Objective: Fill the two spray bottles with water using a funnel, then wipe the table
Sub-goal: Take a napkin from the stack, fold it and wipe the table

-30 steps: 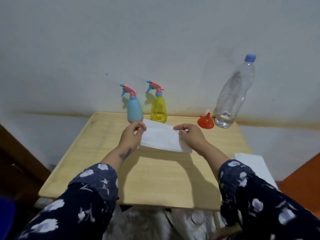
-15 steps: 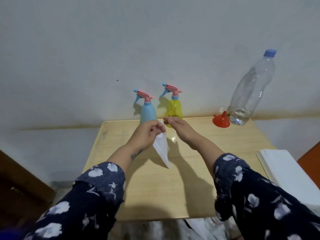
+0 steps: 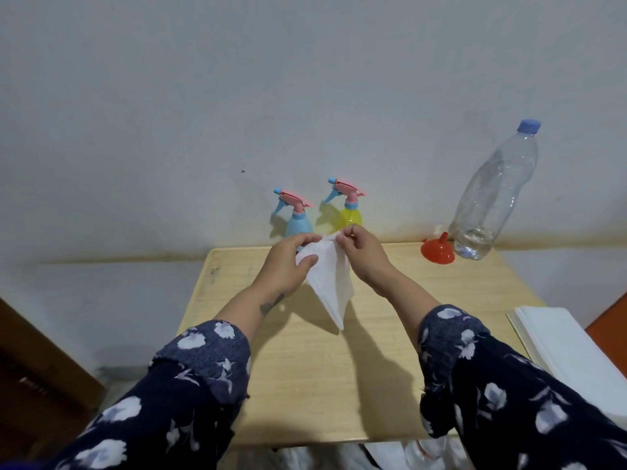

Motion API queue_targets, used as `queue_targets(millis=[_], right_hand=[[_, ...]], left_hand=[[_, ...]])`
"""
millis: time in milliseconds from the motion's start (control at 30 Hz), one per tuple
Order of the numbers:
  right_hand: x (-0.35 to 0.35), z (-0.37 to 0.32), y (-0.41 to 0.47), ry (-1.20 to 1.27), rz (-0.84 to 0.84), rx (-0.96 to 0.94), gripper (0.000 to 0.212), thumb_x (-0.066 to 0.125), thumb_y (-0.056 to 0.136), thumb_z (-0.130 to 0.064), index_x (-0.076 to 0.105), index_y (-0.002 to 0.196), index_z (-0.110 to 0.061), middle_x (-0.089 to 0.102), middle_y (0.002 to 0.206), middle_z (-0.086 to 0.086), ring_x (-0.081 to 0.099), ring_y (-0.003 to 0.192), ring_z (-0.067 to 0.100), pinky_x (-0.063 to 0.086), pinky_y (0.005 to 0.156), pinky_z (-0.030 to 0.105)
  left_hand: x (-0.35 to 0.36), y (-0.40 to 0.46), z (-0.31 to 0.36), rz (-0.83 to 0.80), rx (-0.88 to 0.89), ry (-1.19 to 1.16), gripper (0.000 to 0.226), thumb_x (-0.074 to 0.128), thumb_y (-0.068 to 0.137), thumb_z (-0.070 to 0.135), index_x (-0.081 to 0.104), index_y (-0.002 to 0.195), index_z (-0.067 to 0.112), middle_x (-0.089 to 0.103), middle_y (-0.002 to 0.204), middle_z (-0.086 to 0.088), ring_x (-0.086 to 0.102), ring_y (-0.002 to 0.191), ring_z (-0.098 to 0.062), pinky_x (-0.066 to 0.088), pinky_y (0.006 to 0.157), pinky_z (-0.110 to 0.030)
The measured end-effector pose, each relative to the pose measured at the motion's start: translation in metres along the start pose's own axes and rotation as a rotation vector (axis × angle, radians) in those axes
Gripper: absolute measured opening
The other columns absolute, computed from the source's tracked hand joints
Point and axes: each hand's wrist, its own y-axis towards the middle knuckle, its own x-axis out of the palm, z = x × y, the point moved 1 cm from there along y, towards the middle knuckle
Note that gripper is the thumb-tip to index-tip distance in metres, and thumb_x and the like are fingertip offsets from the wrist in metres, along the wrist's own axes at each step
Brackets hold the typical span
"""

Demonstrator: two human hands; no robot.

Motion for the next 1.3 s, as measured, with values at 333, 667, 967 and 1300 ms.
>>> queue_targets(millis=[333, 667, 967, 1300], right_hand=[[-0.037, -0.013, -0.009, 0.016, 0.07, -0.033, 0.011, 0.044, 0.099, -0.023, 0.052, 0.1, -0.015, 0.049, 0.067, -0.003, 0.039, 0.059, 0.011, 0.031, 0.055, 0.026], [-0.064, -0.002, -0.013, -0.022, 0.049, 0.022, 0.039, 0.025, 0.086, 0.008, 0.057, 0.077, -0.013, 0.052, 0.076, -0.005, 0.04, 0.064, 0.009, 0.028, 0.056, 0.023], [-0.042, 0.026, -0.01, -0.237, -0.249, 0.148, 0.053, 0.061, 0.085, -0.004, 0.053, 0.136, -0.014, 0.046, 0.137, 0.002, 0.049, 0.123, 0.019, 0.046, 0.093, 0.025], [0.027, 0.095, 0.024, -0.516, -0.424, 0.19, 0.058, 0.064, 0.08, -0.001, 0.046, 0.134, -0.01, 0.041, 0.122, 0.01, 0.047, 0.119, 0.029, 0.034, 0.086, 0.021]], left_hand=[[0.005, -0.004, 0.016, -0.027, -0.032, 0.24, 0.024, 0.084, 0.071, 0.028, 0.07, 0.088, 0.021, 0.066, 0.093, 0.004, 0.061, 0.08, -0.011, 0.053, 0.076, -0.029], [0.003, -0.014, 0.012, 0.162, -0.145, -0.056, 0.012, 0.063, 0.091, 0.023, 0.056, 0.1, 0.021, 0.064, 0.096, -0.002, 0.059, 0.082, -0.019, 0.043, 0.063, -0.024], [0.0, -0.011, -0.031, 0.166, -0.232, -0.1, 0.029, 0.056, 0.093, 0.004, 0.067, 0.076, 0.024, 0.065, 0.09, 0.008, 0.054, 0.082, -0.011, 0.041, 0.07, -0.018], [0.014, 0.015, -0.119, -0.25, -0.292, 0.39, 0.072, 0.078, 0.079, 0.029, 0.045, 0.142, 0.019, 0.037, 0.147, 0.001, 0.039, 0.133, -0.017, 0.031, 0.107, -0.027]])
